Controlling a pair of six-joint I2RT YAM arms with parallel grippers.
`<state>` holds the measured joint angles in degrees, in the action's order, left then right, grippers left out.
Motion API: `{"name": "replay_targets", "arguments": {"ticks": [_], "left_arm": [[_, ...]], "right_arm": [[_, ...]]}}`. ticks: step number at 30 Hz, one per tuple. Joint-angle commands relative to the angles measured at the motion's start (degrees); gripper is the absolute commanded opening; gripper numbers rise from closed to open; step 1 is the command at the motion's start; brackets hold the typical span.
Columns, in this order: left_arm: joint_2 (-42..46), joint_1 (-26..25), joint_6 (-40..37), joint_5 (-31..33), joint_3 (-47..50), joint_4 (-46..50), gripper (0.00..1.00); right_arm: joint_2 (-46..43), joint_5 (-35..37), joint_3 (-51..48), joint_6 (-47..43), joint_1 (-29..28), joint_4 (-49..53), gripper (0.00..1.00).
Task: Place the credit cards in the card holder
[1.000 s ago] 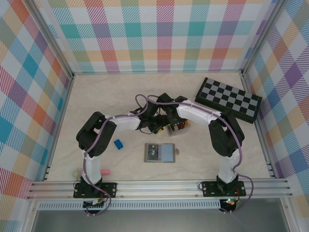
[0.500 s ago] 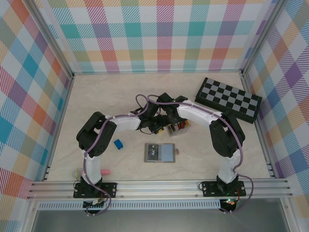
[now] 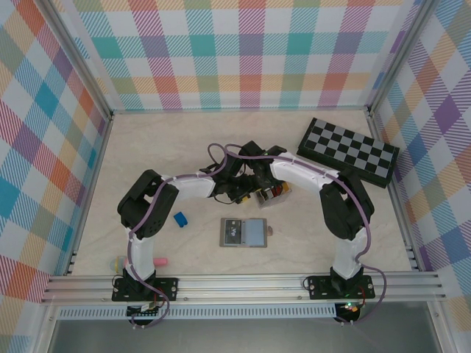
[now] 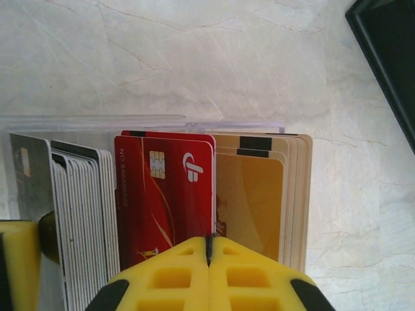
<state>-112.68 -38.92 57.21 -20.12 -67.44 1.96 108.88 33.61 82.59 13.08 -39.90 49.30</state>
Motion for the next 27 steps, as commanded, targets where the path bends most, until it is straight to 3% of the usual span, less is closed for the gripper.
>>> {"name": "replay_targets", "arguments": {"ticks": [1,15,27], "left_arm": [[-1.7,-0.35,-0.87,0.95,0.2,5.43,0.56],[2.2,-0.32,-2.4,0.78,0.48,4.27,0.6],[12.59,0.26,-1.99,0.39,5.44,-3.16,0.69]], "right_arm": [[-2.56,-1.49,-1.13,1.04,0.48,2.27,0.02],[-9.98,-13.88,-3.24,6.22,2.86,0.52,0.0],[-23.2,-26.43,-8.82,12.92,6.85,-6.03,0.0]]}}
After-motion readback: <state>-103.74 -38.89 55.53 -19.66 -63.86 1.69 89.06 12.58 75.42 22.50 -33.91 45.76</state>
